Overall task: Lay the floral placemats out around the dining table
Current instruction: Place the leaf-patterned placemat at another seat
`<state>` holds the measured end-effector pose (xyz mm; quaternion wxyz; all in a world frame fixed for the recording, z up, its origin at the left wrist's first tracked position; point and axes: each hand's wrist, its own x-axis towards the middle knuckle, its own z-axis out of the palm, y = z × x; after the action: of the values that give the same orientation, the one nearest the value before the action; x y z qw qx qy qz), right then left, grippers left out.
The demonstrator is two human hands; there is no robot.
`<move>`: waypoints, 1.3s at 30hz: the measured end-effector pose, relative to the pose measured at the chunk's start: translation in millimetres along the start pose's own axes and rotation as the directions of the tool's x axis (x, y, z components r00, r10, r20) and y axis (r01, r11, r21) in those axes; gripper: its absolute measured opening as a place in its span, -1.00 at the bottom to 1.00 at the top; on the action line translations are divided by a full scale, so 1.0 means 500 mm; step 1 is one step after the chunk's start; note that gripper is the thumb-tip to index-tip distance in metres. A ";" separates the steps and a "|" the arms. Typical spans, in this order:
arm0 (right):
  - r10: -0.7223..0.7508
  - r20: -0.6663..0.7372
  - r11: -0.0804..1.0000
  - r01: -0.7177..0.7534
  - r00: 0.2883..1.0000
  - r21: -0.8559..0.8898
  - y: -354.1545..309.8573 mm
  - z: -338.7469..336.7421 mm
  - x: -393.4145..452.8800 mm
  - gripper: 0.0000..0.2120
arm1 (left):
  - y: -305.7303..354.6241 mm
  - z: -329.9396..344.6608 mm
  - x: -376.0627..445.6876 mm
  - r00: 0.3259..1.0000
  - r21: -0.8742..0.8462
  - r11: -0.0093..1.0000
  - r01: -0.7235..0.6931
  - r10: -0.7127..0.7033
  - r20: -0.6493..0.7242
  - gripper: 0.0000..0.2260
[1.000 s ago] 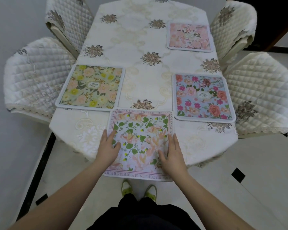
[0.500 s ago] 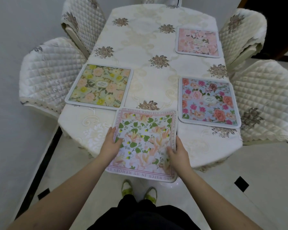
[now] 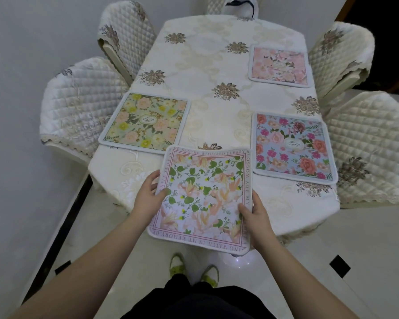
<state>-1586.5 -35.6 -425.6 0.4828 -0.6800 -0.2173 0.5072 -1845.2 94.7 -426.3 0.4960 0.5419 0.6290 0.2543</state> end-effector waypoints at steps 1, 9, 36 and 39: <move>-0.009 0.002 1.000 0.009 1.000 0.004 -0.004 -0.001 0.000 -0.56 | 0.004 -0.005 -0.001 1.000 -0.013 1.000 -0.004 0.004 0.000 -0.43; -0.064 0.104 0.998 0.063 0.992 0.017 -0.050 0.028 -0.002 -0.55 | 0.015 -0.072 -0.019 0.991 -0.208 0.969 0.131 -0.131 0.018 -0.83; -0.333 0.295 0.876 0.409 0.896 -0.255 -0.144 0.644 -0.208 -0.51 | -0.101 -0.744 -0.175 0.953 -0.327 0.943 -0.065 -0.038 -0.299 -0.76; -0.343 0.294 0.876 0.417 0.892 -0.242 -0.158 0.703 -0.237 -0.50 | -0.099 -0.813 -0.180 0.948 -0.294 0.951 -0.093 -0.005 -0.318 -0.76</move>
<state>-1933.6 59.5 -306.3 0.4350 -0.6215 -0.4788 0.4418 -2239.6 85.2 -283.7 0.4610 0.4250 0.6408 0.4430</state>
